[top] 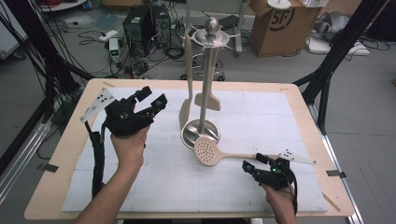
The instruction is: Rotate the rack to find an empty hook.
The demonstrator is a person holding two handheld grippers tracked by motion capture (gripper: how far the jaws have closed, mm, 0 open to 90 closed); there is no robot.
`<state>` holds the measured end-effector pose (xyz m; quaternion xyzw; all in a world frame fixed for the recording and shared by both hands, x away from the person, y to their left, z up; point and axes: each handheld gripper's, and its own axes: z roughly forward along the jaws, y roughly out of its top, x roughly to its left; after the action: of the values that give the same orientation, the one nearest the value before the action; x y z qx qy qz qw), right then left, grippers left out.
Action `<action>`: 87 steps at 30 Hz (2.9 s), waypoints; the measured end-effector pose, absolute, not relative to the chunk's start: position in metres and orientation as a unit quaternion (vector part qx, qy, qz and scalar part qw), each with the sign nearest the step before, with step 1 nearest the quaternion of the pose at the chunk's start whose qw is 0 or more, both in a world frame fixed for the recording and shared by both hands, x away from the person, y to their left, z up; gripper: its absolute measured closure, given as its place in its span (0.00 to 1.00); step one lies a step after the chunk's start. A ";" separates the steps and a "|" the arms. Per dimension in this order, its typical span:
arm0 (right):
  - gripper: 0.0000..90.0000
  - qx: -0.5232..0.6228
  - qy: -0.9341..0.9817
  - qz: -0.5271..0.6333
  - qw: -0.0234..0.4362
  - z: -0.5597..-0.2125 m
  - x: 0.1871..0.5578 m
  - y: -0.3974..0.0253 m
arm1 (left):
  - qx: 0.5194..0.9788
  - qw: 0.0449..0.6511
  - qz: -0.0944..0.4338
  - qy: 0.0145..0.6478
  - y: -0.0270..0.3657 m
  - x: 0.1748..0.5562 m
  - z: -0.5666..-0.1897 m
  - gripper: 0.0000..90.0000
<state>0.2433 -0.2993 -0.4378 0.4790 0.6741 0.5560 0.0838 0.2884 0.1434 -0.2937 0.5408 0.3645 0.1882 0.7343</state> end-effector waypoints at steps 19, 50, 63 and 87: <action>0.16 0.478 0.677 0.554 0.084 -0.438 0.243 -0.298 | 0.566 0.713 0.173 0.377 0.155 0.269 -0.349 0.22; 0.16 0.485 0.677 0.547 0.083 -0.441 0.244 -0.297 | 0.581 0.675 0.166 0.423 0.193 0.247 -0.418 0.17; 0.16 0.484 0.678 0.546 0.086 -0.441 0.244 -0.297 | 0.599 0.637 0.158 0.458 0.199 0.243 -0.435 0.18; 0.16 0.484 0.677 0.548 0.087 -0.441 0.244 -0.298 | 0.612 0.621 0.163 0.461 0.209 0.229 -0.441 0.18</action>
<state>0.2438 -0.2978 -0.4407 0.4839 0.6769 0.5479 0.0866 0.2289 0.2086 -0.4410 0.6125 0.4607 0.1632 0.6213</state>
